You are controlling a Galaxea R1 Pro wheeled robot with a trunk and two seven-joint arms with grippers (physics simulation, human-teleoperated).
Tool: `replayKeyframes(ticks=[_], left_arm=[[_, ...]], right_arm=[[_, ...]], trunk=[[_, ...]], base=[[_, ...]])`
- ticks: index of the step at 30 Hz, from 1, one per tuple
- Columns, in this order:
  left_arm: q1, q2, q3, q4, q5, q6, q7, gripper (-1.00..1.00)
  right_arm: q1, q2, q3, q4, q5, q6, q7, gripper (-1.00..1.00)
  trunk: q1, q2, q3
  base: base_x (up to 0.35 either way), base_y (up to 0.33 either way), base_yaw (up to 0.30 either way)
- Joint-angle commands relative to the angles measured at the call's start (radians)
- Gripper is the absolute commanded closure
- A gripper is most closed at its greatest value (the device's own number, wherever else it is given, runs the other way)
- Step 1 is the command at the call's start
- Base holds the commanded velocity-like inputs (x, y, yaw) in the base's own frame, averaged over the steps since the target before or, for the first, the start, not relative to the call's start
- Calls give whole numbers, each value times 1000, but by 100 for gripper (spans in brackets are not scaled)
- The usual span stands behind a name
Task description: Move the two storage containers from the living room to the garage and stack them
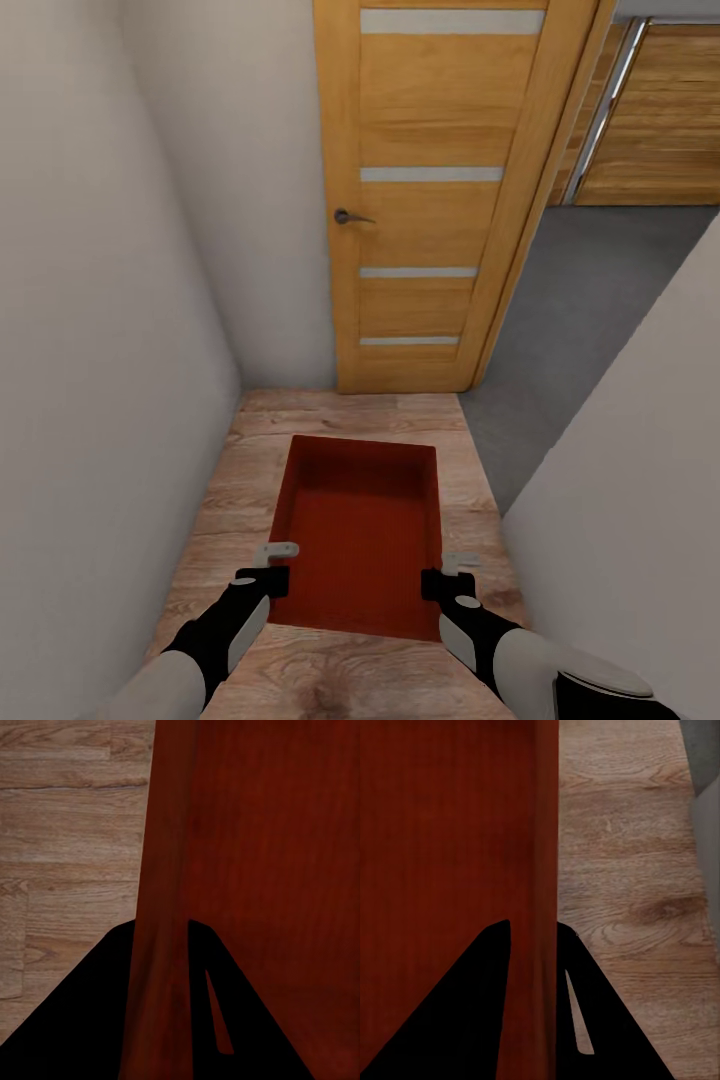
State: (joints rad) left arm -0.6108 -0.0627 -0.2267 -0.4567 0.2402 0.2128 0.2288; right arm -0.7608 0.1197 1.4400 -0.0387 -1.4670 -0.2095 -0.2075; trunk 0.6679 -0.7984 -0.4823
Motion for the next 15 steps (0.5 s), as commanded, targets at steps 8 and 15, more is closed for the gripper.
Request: replayKeyframes(ticks=[8, 15], left_arm=[[-1, 41, 12, -43, -2, -9, 15, 100], [-1, 41, 12, -43, -2, -9, 15, 100]], right_arm=[[0, -2, 20, 17, -13, -1, -3, 100], [0, -2, 20, 17, -13, -1, -3, 100]], trunk=[[1, -1, -1], [1, -1, -1]], base=[[321, 0, 0], [321, 0, 0]])
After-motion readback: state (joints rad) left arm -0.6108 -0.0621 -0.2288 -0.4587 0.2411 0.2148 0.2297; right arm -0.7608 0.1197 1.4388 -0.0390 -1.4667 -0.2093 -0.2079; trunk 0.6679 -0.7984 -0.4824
